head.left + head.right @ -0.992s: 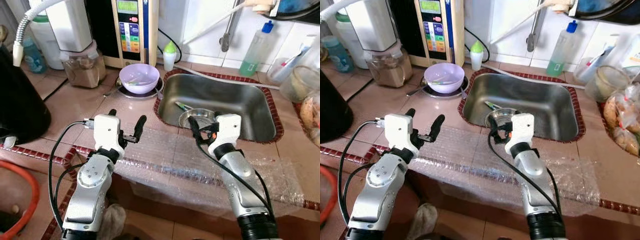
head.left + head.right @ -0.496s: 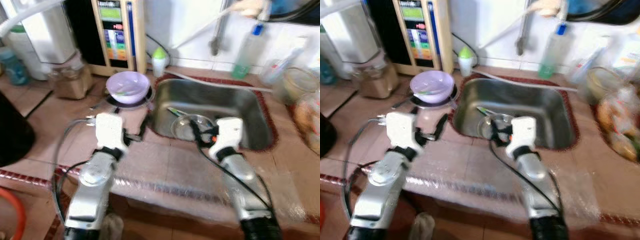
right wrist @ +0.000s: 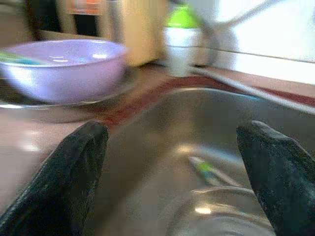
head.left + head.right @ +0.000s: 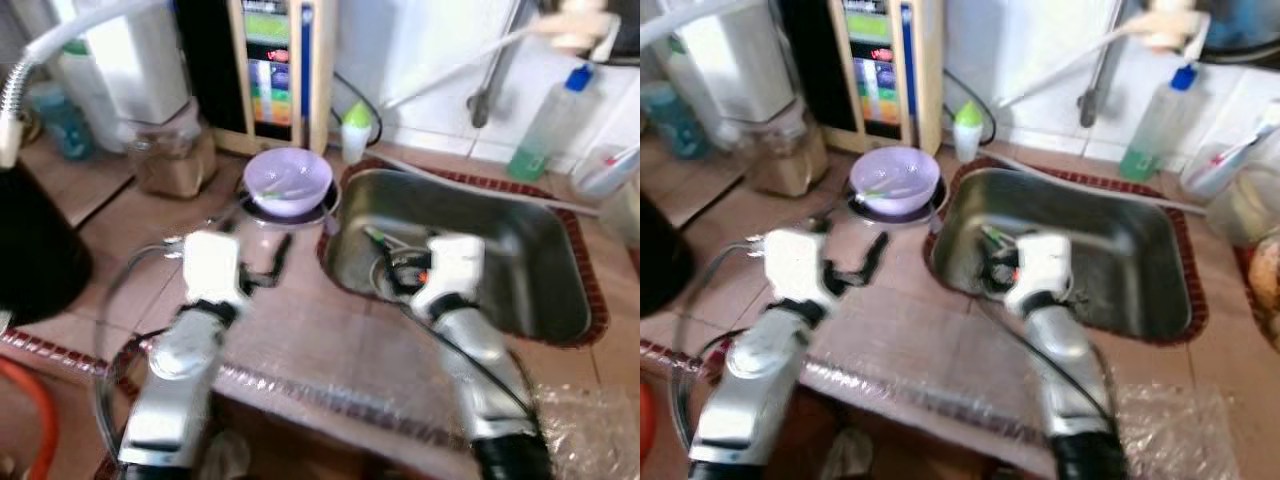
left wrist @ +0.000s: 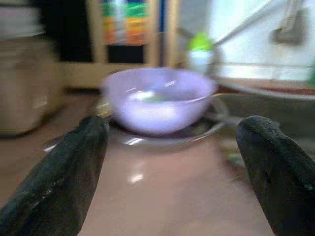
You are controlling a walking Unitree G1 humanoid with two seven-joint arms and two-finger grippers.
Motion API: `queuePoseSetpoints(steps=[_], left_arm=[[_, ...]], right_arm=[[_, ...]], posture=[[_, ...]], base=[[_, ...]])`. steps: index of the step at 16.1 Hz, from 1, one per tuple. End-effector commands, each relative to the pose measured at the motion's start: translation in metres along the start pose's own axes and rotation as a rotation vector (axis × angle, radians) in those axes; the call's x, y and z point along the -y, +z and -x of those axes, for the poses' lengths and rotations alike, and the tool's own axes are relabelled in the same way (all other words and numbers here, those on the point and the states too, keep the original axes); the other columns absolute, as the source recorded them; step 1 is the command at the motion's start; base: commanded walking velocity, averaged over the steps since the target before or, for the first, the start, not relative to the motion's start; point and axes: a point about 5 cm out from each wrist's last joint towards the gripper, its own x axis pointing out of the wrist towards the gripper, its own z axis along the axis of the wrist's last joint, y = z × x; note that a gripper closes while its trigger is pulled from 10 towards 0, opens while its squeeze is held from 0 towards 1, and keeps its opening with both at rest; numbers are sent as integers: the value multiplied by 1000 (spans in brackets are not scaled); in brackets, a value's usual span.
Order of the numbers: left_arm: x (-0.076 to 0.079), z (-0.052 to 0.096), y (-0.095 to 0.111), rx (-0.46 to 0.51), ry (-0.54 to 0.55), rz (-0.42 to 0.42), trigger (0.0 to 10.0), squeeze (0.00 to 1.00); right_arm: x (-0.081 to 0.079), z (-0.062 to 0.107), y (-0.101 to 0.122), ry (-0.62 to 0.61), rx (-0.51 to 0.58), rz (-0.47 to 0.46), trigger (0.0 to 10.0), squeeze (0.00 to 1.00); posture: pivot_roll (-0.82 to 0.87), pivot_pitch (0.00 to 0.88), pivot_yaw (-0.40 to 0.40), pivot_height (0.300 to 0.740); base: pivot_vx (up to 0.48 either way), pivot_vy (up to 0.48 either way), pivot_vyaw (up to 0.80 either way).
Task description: Kitchen organization
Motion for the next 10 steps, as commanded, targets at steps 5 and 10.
queuePoseSetpoints(steps=[5,10], left_arm=[[3,-16,-14,-88,41,110,10000,0],[-6,-46,-19,-129,104,207,10000,0]], right_arm=[[9,13,2,-6,-23,30,10000,0],[17,39,1,-51,-65,61,10000,0]], posture=[[-23,62,5,740],[-109,122,28,740]], base=[[0,0,0],[0,0,0]])
